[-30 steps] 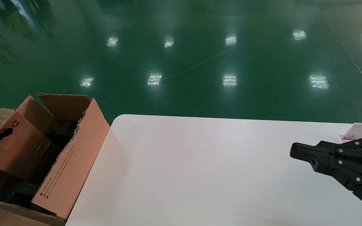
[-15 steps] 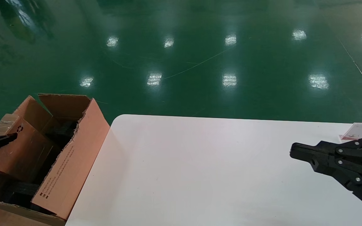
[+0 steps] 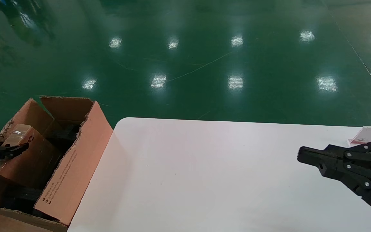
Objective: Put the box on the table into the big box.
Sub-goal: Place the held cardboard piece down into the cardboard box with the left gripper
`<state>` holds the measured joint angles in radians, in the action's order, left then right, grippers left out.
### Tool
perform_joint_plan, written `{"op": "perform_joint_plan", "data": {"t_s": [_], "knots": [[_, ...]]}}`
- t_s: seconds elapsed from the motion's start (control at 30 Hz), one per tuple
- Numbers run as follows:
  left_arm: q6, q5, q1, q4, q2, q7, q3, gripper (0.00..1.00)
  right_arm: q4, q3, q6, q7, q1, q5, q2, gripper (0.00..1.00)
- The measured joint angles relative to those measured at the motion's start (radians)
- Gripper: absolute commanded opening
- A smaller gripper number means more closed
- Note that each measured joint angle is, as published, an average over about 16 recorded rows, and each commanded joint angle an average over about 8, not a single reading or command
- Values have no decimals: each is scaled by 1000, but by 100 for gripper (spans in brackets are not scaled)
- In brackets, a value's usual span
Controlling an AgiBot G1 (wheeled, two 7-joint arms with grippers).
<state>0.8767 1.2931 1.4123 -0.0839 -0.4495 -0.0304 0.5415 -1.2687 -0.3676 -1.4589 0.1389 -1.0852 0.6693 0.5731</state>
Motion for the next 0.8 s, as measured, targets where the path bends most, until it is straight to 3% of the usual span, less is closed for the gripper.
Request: {"op": "perform_joint_plan", "data": {"t_s": [0.7,0.77,0.8], "knots": [[-63,25,-47,3,-40,33,16,1,0,0,0,0,0,0,0,0],[-67,28,-48,6,-42,36,19,25,0,0,0,0,0,0,0,1],[-69,29,-48,8,-42,37,19,38,0,0,0,0,0,0,0,7]]}}
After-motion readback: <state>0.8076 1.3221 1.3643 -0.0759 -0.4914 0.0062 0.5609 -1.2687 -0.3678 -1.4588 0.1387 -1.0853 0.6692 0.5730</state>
